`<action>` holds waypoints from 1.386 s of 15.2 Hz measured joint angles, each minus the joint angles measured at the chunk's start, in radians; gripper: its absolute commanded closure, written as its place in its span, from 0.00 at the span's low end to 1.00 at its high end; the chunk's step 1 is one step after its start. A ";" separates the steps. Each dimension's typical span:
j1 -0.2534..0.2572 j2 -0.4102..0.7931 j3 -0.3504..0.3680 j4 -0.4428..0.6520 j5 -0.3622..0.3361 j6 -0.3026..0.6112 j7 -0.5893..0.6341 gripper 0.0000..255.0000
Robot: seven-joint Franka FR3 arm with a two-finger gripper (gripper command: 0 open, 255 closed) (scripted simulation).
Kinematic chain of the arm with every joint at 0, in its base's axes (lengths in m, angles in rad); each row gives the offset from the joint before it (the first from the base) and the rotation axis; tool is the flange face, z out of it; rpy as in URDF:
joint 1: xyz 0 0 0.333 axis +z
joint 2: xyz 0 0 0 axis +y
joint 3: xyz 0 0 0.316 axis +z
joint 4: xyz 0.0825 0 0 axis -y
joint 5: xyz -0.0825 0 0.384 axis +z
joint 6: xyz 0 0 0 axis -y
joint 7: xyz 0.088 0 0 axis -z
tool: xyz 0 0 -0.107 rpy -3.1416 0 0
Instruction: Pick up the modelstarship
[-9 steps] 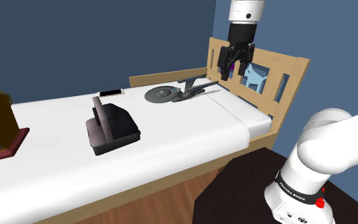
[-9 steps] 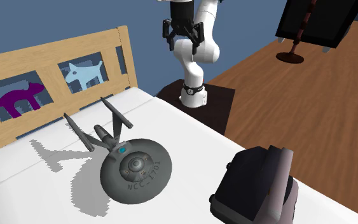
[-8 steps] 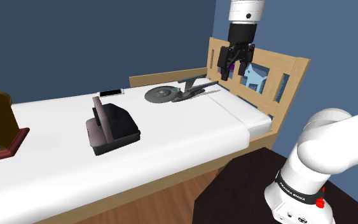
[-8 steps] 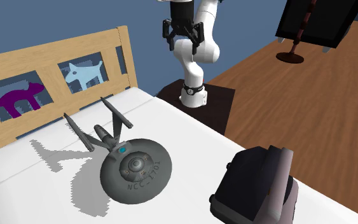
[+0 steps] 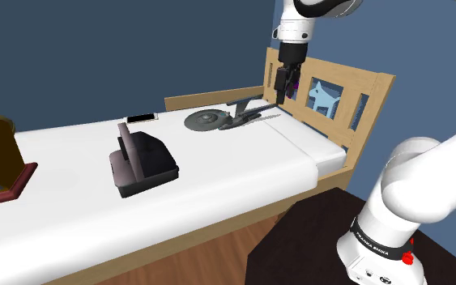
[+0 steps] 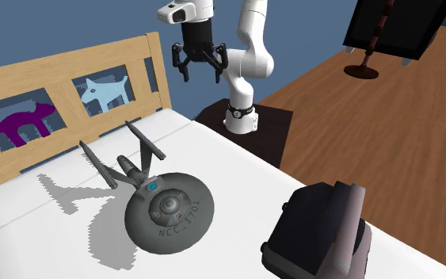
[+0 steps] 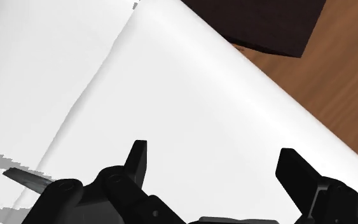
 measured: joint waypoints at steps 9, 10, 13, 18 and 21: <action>0.093 0.327 -0.147 0.168 -0.014 0.161 -0.516 0.00; 0.100 0.367 -0.159 0.195 -0.008 0.172 -0.574 0.00; 0.126 0.494 -0.177 0.293 0.022 0.199 -0.737 0.00; 0.141 0.666 -0.178 0.438 0.070 0.217 -0.979 0.00; 0.139 0.697 -0.177 0.438 0.080 0.247 -1.015 0.00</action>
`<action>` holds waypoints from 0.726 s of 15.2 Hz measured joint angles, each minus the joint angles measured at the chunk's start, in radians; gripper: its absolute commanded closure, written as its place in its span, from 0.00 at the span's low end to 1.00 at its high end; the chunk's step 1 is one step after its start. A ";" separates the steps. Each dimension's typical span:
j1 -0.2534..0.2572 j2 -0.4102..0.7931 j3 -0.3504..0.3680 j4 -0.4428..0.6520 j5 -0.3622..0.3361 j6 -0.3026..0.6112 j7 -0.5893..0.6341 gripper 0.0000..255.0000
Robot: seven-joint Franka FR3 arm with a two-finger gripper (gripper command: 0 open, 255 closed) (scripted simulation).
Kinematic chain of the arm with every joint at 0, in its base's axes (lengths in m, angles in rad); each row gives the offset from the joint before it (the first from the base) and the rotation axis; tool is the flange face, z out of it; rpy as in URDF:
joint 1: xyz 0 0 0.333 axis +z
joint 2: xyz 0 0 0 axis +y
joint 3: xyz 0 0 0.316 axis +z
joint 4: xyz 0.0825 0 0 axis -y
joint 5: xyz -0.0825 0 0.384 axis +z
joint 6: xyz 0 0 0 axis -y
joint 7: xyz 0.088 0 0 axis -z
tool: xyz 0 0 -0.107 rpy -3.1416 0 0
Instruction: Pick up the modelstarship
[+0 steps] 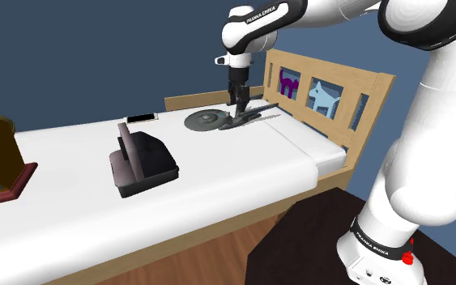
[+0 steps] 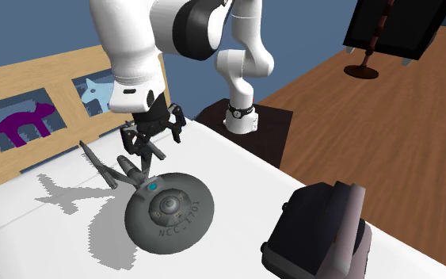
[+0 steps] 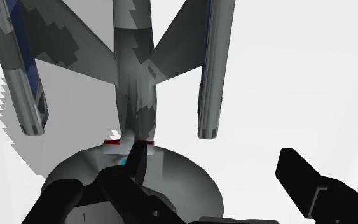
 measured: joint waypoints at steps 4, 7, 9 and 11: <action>-0.001 0.015 0.001 -0.037 0.006 0.052 -0.009 0.00; 0.000 0.017 0.001 -0.050 0.007 0.067 -0.009 1.00; 0.000 0.017 0.002 -0.051 0.007 0.068 -0.009 1.00; 0.000 0.017 0.001 -0.051 0.007 0.069 -0.009 1.00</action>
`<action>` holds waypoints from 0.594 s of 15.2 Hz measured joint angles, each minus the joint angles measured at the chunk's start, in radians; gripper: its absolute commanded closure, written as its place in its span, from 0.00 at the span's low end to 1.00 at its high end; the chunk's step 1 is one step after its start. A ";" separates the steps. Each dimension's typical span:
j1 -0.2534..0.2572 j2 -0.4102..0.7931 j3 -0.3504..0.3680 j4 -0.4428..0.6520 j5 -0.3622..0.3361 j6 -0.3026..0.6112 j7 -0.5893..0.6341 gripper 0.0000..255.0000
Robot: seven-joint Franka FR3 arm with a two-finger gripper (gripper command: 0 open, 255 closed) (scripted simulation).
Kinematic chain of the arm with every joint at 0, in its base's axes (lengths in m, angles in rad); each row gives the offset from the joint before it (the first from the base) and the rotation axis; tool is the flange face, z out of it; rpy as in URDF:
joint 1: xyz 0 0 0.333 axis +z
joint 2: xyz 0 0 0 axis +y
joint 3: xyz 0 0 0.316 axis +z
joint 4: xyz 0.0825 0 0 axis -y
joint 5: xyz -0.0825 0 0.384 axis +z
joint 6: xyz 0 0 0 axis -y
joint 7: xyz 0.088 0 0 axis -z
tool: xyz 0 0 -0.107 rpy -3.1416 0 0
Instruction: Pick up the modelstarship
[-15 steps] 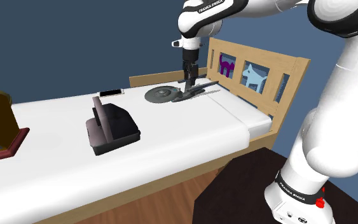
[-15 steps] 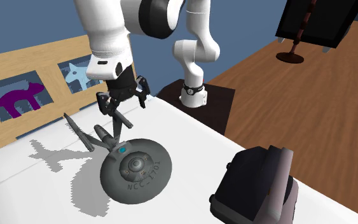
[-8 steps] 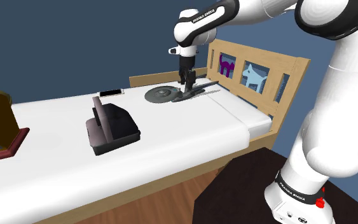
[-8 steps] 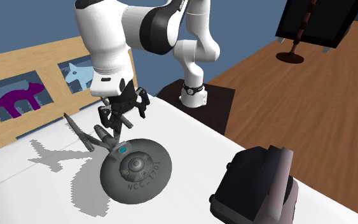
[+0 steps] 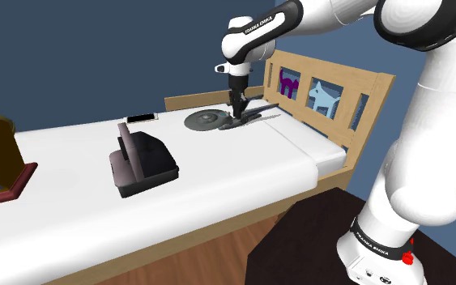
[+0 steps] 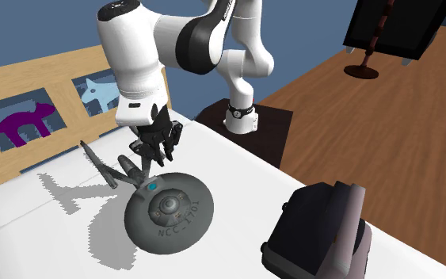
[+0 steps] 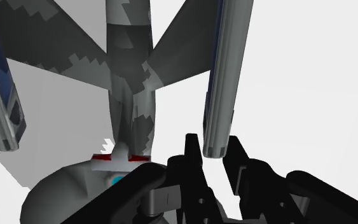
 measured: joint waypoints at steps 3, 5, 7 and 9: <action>0.000 0.000 0.000 -0.001 0.000 0.001 0.000 1.00; 0.000 0.000 0.000 0.000 0.000 0.001 0.000 1.00; 0.000 -0.003 0.000 0.009 -0.002 -0.014 0.001 1.00; -0.001 -0.009 -0.001 0.026 -0.004 -0.037 0.002 1.00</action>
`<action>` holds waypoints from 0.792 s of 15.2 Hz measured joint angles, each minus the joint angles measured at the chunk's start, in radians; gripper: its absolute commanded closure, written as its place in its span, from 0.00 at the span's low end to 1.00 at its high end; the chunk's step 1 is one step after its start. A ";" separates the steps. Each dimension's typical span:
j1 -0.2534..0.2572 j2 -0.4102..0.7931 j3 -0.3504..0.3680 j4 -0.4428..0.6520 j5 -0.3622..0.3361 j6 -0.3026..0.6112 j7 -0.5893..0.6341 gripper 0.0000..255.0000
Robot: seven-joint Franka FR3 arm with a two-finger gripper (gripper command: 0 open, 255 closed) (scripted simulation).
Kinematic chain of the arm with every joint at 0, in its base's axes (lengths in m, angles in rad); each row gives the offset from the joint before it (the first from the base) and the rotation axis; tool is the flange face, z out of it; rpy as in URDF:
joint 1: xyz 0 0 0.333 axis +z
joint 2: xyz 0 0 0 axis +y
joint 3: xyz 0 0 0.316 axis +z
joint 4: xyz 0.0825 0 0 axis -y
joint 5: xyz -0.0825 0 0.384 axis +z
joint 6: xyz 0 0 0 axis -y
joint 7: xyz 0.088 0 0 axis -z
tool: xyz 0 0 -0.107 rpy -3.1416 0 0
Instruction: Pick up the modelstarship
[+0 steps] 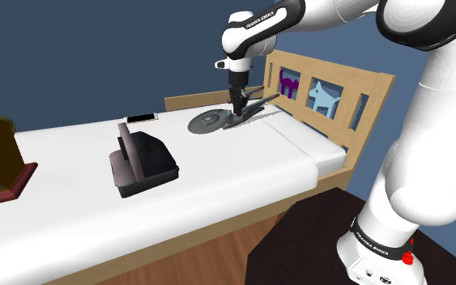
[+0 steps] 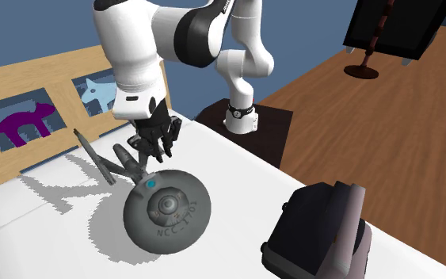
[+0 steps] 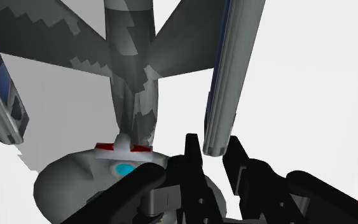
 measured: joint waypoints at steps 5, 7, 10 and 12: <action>0.001 -0.011 0.000 0.057 -0.005 -0.068 0.006 1.00; 0.002 -0.016 0.001 0.076 -0.006 -0.091 0.010 1.00; 0.001 -0.021 0.000 0.113 -0.008 -0.133 0.010 1.00; 0.001 -0.022 0.000 0.132 -0.009 -0.152 0.011 1.00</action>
